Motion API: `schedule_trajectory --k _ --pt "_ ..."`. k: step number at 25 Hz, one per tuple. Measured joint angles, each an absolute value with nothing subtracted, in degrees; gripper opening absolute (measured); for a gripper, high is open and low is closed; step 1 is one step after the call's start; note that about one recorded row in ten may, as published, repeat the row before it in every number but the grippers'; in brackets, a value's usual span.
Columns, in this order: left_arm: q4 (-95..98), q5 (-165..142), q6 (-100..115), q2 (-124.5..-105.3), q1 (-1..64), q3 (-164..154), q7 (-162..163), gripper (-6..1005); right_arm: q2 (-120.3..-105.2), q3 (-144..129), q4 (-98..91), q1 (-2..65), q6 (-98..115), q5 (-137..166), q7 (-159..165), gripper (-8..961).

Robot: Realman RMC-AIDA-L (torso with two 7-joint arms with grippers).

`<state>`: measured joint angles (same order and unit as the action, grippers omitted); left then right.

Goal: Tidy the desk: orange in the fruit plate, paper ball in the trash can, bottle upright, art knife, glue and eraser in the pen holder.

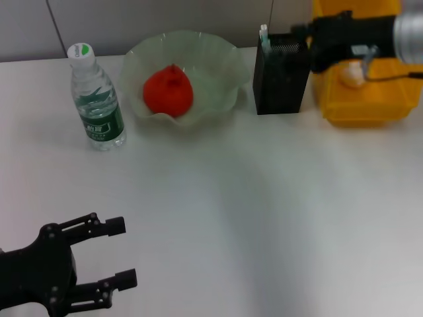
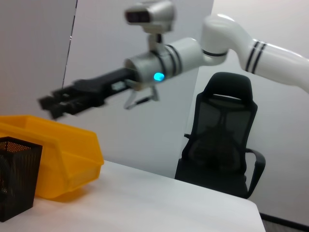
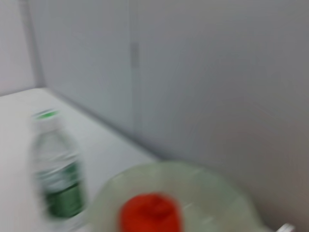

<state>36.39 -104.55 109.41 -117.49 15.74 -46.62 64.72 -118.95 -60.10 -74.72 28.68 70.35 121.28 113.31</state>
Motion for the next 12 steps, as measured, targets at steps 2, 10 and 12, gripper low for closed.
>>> schedule_trajectory --k 2,10,12 --pt "35.7 -104.6 109.4 -117.28 16.6 -46.5 65.6 802 -118.97 -58.8 -76.7 26.0 76.5 118.5 110.7 659" --pt "35.0 -105.1 109.2 -116.56 18.8 -46.7 70.4 802 -119.03 -51.1 -73.4 17.9 95.0 110.0 98.7 669" --pt "35.0 -105.3 109.3 -116.44 19.0 -46.8 71.3 802 -119.07 -50.0 -71.9 16.6 97.9 110.0 95.9 669"
